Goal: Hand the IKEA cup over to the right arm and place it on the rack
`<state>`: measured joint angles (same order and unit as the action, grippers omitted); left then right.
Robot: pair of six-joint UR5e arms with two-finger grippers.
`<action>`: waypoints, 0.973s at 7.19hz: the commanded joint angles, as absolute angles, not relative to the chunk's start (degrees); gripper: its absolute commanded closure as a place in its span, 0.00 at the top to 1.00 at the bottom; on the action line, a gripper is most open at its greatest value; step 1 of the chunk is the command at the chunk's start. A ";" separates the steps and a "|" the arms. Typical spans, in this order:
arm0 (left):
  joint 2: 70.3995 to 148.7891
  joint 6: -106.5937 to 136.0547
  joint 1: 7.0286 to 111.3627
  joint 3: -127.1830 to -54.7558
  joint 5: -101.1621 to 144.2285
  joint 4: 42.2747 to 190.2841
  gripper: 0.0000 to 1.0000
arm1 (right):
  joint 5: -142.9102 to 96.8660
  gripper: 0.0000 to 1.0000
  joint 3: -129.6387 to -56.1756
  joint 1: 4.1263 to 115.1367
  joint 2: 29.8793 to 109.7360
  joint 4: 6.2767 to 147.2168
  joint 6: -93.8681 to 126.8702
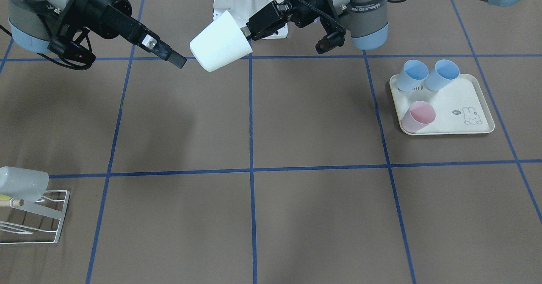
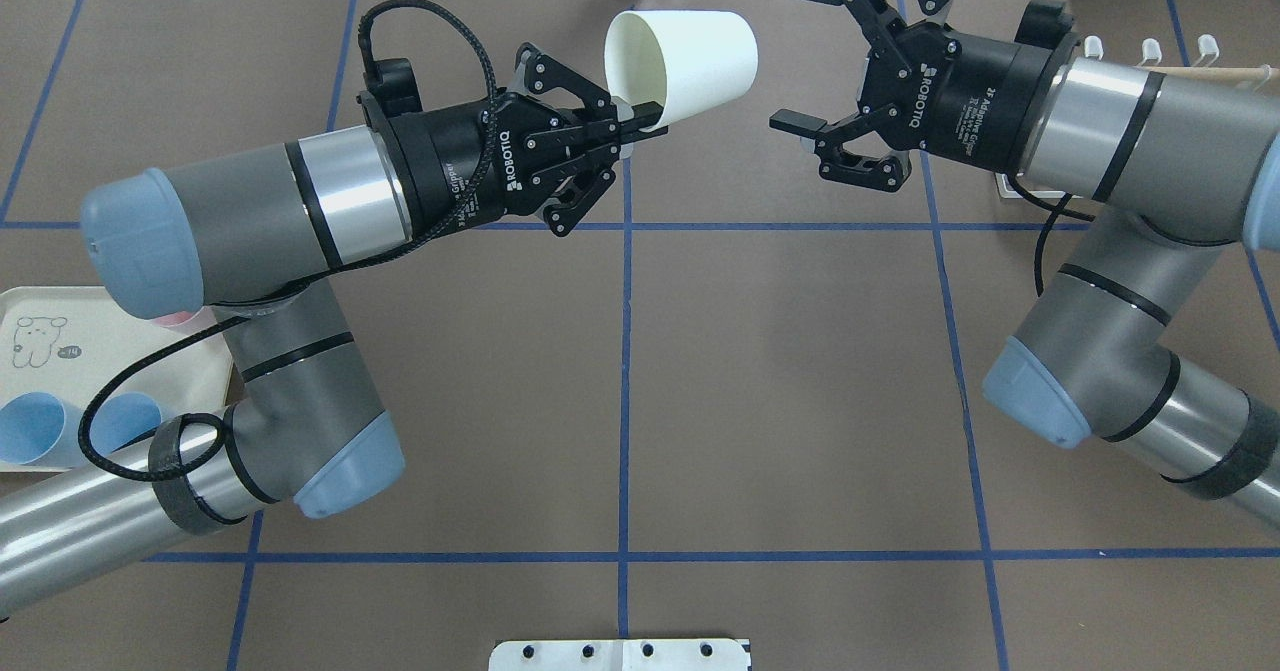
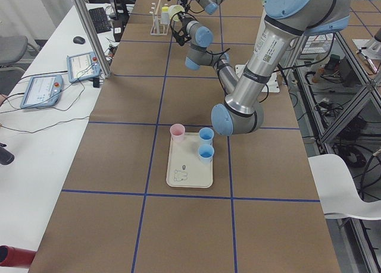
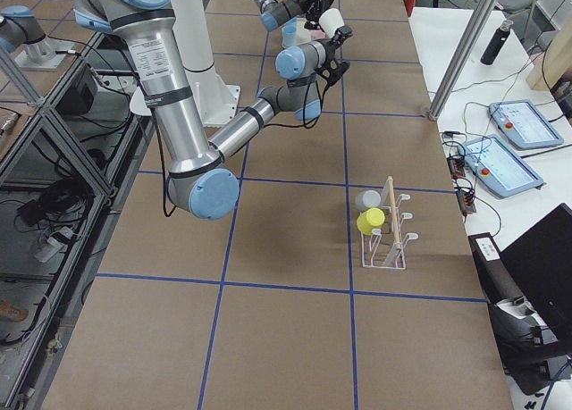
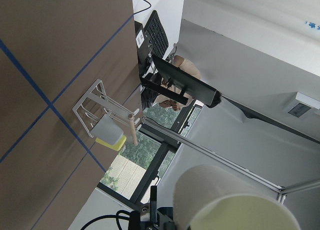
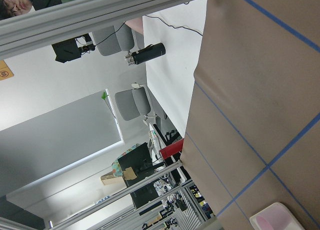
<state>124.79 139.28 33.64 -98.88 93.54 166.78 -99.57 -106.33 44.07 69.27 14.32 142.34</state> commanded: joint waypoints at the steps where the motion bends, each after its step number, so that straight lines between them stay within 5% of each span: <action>1: 124.89 139.31 33.31 -98.79 93.60 166.82 0.00 | -99.05 1.00 -106.70 42.46 68.91 13.89 142.56; 6: 126.39 139.22 31.30 -98.70 93.52 166.73 0.00 | -94.31 1.00 -106.87 39.55 67.06 13.97 143.00; 7: 126.73 139.22 31.20 -98.70 93.52 166.73 0.00 | -94.31 0.93 -106.88 39.55 67.06 13.97 143.00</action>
